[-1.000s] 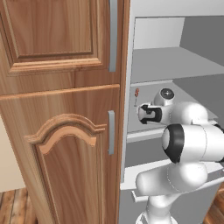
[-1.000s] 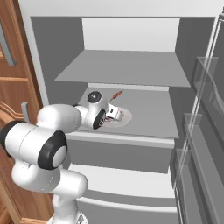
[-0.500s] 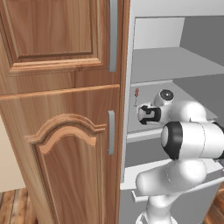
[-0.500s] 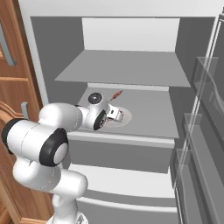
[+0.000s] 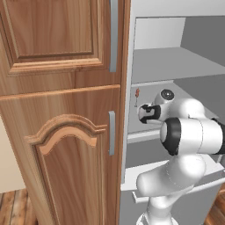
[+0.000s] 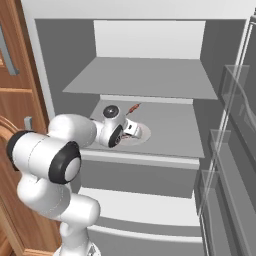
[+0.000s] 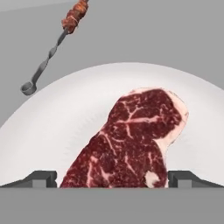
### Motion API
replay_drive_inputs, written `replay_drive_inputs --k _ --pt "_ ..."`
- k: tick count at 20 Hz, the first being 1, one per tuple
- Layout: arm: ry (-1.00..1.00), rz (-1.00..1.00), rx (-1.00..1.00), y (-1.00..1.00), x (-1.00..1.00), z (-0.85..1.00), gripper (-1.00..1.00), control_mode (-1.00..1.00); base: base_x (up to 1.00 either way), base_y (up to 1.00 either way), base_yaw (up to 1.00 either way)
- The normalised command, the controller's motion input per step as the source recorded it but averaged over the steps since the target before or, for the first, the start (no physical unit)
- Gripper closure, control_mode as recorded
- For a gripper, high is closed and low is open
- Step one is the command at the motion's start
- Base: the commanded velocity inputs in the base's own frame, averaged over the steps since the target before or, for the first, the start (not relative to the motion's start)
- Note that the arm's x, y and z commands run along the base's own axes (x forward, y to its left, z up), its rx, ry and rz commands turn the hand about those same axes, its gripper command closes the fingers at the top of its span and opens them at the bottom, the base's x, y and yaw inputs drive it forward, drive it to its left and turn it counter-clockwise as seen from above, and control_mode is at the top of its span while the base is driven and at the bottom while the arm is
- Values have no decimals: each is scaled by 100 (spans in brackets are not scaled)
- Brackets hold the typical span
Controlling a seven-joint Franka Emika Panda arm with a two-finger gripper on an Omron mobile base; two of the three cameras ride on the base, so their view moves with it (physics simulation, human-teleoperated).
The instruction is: Retrieve the steak from the fridge and place it on the saucepan with marinade on the stove.
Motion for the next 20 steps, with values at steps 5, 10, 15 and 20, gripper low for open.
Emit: replay_drive_inputs --k 5,10,15,20 --pt "0 0 0 0 7 -26 -100 -100 0 0 0" --pt "0 0 0 0 15 -10 -100 -100 0 0 0" --pt "0 0 0 0 11 -14 -100 -100 0 0 0" --pt "-1 0 0 0 10 -34 100 -100 0 0 0"
